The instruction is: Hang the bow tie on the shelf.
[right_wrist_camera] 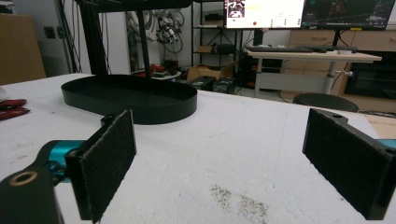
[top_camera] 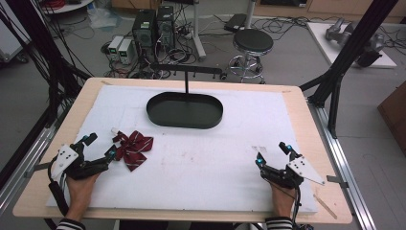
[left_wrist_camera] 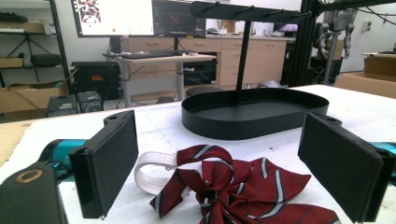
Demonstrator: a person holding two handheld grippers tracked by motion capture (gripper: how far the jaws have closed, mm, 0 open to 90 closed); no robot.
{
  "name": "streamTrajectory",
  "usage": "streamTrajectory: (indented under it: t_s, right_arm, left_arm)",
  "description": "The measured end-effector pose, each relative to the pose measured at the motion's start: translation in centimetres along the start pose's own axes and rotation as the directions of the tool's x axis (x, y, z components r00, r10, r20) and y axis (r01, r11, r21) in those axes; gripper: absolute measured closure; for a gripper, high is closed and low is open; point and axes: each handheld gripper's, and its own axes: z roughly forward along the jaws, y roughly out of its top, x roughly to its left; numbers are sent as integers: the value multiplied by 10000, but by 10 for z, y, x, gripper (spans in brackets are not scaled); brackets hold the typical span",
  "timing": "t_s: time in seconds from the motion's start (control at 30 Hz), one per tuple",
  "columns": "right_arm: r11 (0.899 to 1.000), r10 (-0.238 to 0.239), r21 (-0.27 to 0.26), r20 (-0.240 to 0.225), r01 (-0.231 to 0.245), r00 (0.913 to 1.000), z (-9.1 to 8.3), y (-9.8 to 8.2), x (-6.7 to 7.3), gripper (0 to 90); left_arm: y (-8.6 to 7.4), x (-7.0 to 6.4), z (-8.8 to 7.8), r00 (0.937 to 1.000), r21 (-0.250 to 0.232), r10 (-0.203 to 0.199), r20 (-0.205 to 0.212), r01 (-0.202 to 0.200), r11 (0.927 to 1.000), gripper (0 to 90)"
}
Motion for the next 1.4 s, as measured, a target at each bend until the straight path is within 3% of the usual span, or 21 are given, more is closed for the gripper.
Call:
streamTrajectory:
  t_s: [0.5,1.07,1.4]
  right_arm:
    - [10000,-86,-15,90,86,9999,0,0,1,88]
    - [9999,-126,56,95,126,9999,1,0,1,88]
    - [9998,-189,48,138,188,9997,1,0,2,88]
  left_arm:
    - [0,-1,0,10000,6,93,22,-93,10000,128]
    - [1,1,3,9999,236,-98,67,96,9997,127]
    - [16,11,8,9996,535,74,283,-89,9985,127]
